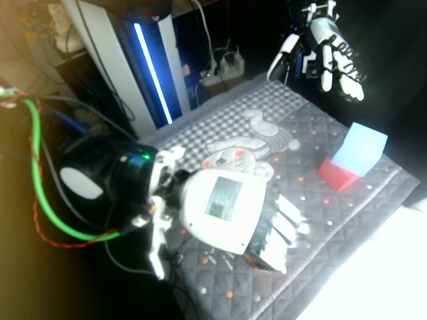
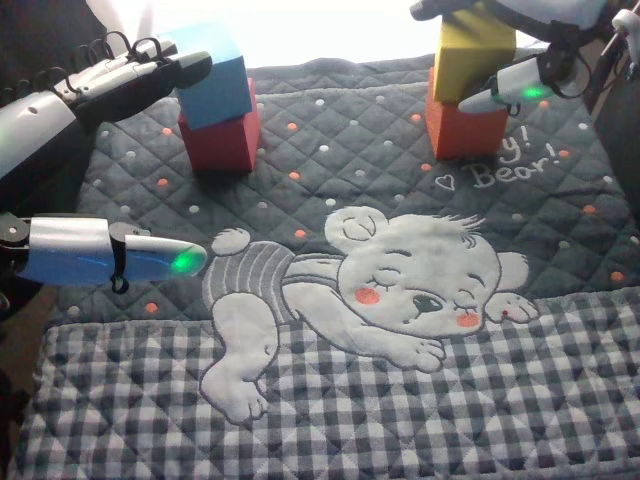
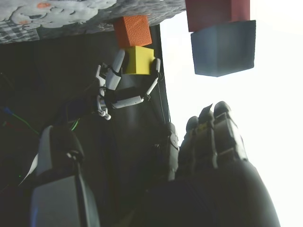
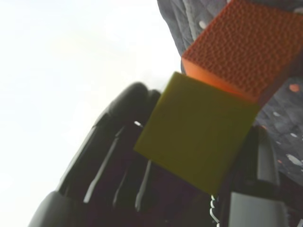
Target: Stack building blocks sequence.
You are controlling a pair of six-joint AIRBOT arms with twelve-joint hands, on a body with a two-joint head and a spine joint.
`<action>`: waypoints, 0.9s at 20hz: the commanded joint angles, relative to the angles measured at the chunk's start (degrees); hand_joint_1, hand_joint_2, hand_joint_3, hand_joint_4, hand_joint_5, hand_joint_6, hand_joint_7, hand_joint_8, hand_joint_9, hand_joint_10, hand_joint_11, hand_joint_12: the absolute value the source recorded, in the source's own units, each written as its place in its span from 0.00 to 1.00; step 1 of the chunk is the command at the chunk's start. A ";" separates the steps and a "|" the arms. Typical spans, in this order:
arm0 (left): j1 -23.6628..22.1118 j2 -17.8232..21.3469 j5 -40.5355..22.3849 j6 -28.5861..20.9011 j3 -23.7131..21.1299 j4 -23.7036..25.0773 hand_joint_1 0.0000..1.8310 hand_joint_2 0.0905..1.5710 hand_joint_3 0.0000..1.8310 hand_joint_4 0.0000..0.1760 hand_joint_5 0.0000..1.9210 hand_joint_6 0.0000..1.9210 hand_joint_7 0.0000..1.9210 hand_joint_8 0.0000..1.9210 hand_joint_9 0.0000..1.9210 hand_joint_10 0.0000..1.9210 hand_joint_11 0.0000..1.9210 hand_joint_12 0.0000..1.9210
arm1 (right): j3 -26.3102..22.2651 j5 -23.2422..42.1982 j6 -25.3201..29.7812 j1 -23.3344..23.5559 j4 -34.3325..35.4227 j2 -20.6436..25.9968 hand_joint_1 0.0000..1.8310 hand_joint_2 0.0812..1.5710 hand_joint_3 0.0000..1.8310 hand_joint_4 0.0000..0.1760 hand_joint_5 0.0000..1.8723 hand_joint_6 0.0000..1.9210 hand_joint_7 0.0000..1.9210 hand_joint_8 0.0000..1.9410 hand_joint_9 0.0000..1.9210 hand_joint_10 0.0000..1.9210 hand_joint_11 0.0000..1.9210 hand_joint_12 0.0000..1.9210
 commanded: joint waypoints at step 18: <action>-0.84 -0.47 -8.38 -0.68 0.17 -0.57 0.44 0.52 0.00 0.60 0.08 0.00 0.00 0.00 0.00 0.00 0.01 0.00 | -10.84 26.93 5.19 -3.38 1.56 9.10 0.48 0.51 0.00 0.47 0.00 0.00 0.02 0.00 0.05 0.00 0.00 0.50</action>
